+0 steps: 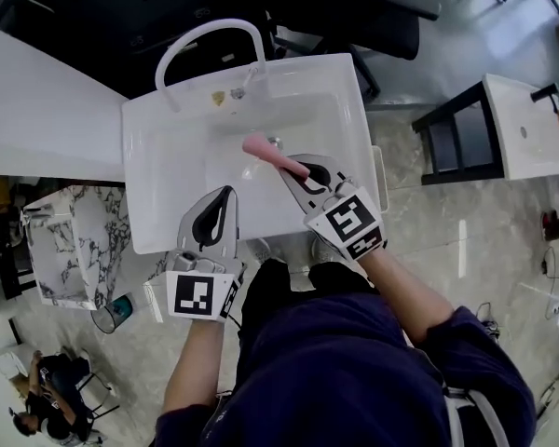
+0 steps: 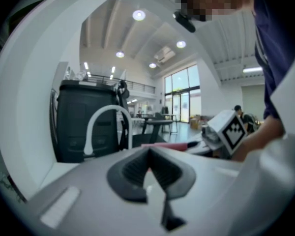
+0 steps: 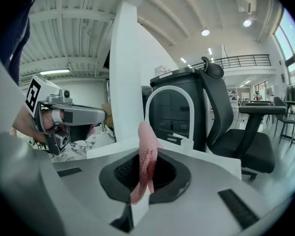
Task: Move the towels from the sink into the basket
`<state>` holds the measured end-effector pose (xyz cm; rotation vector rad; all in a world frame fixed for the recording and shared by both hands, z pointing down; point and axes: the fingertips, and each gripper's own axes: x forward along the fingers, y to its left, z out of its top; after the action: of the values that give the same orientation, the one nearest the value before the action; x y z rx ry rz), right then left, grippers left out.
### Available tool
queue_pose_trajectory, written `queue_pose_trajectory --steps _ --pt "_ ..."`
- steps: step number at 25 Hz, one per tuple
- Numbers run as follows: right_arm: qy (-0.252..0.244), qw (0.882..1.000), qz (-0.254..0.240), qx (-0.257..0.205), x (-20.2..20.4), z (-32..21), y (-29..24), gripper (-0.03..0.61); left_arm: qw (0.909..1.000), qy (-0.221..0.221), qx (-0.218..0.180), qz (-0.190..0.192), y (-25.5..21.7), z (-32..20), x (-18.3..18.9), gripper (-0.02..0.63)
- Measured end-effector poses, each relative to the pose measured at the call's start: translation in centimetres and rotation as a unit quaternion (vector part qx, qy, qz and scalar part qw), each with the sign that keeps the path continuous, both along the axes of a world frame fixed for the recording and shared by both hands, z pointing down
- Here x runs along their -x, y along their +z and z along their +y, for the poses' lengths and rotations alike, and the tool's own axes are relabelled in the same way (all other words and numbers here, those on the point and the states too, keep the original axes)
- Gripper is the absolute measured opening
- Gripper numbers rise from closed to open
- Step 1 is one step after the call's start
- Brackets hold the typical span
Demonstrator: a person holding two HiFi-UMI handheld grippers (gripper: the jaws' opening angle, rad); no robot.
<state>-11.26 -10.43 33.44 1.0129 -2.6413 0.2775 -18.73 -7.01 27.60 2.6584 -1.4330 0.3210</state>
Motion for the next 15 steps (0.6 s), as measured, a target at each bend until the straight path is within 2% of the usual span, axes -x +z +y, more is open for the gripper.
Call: queue_pose_trajectory --steps 8,15 --pt "0.061 0.998 0.0 -0.01 -9.6 1.1 -1.1 0.017 0.9977 0.067 -0.008 -0.009 -0.9 0.6 -8.6 0.003" --pt "0.148 0.989 0.008 -0.014 -13.9 2.9 -2.3 0.017 0.9888 0.149 -0.013 0.005 -1.2 1.0 -12.1 0.003"
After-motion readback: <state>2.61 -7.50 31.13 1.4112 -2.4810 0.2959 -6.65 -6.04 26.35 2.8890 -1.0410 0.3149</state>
